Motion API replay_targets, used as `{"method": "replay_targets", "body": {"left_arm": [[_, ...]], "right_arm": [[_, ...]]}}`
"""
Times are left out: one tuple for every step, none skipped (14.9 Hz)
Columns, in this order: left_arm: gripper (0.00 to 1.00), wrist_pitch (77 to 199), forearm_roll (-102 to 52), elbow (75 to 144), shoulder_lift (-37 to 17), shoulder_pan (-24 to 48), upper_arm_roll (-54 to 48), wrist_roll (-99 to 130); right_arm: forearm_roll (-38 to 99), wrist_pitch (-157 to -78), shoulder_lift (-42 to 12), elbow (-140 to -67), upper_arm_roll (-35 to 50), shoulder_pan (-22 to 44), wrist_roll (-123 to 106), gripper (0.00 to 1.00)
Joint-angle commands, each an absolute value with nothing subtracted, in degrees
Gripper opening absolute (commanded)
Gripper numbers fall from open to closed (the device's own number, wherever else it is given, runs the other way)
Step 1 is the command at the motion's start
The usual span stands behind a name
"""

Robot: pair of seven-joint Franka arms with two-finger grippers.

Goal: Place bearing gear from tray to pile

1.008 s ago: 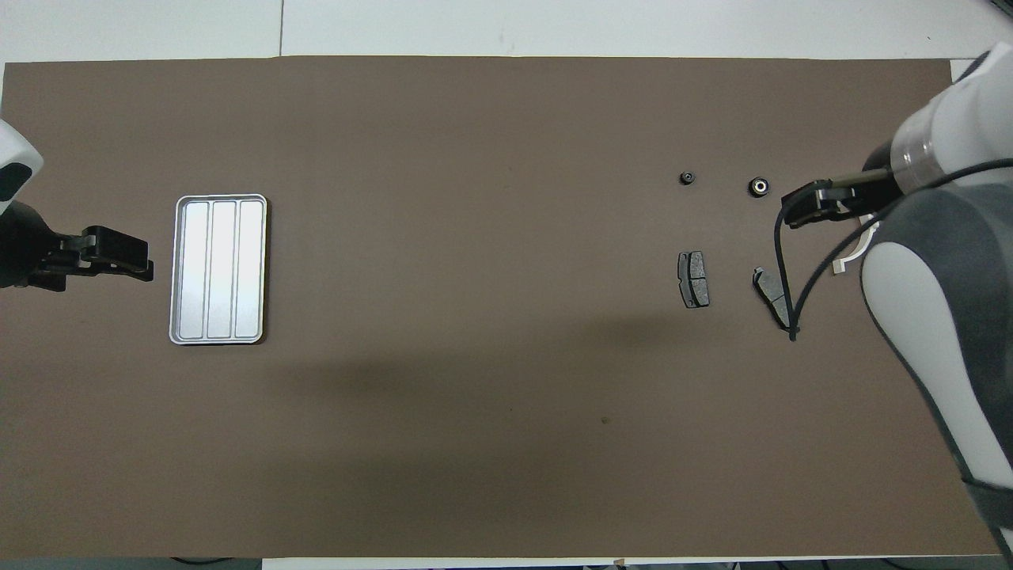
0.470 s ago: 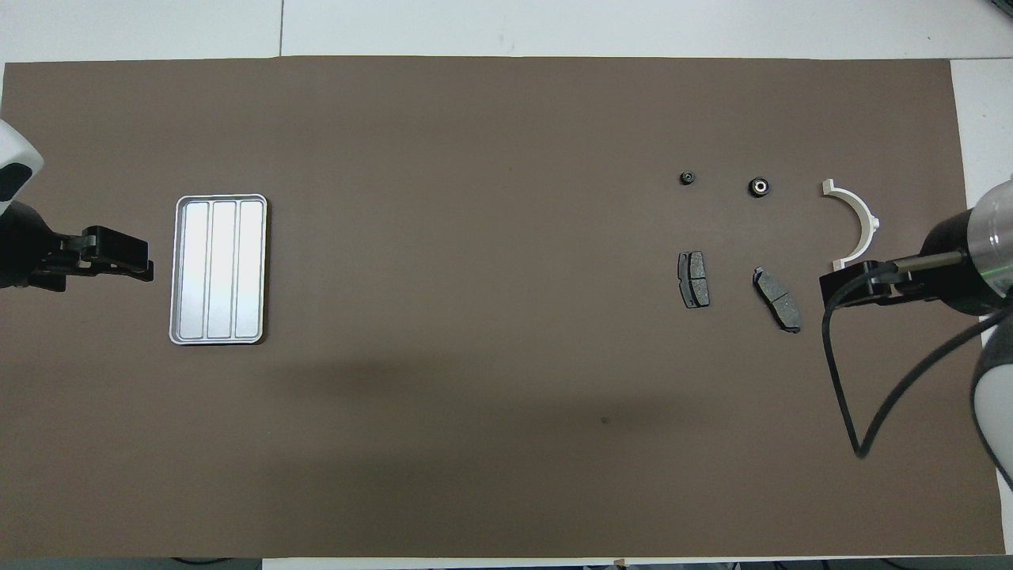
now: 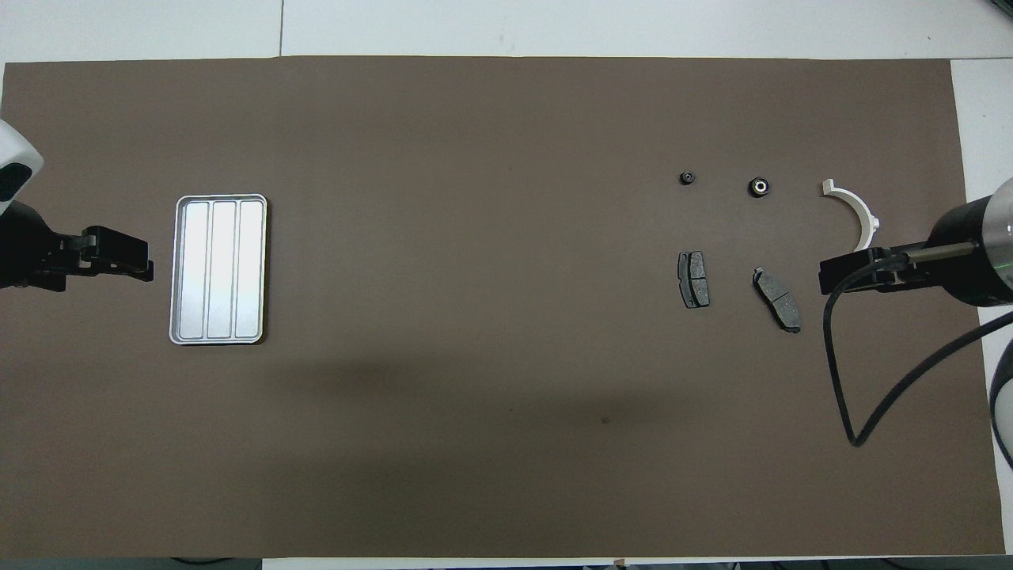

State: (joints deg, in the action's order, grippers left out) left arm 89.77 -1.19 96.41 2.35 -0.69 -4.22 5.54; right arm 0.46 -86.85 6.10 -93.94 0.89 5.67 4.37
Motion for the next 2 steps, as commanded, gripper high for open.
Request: {"method": "replay_targets", "body": {"left_arm": [[1.0, 89.1, -0.6, 97.1, 3.4, -0.6, -4.2, 5.5], [1.0, 89.1, -0.6, 97.1, 3.4, -0.6, -4.2, 5.6]], "right_arm": [[0.0, -87.4, 6.3, -94.4, 1.9, 4.5, 5.1, 1.0], [0.0, -87.4, 6.3, -94.4, 1.9, 4.5, 5.1, 1.0]]}}
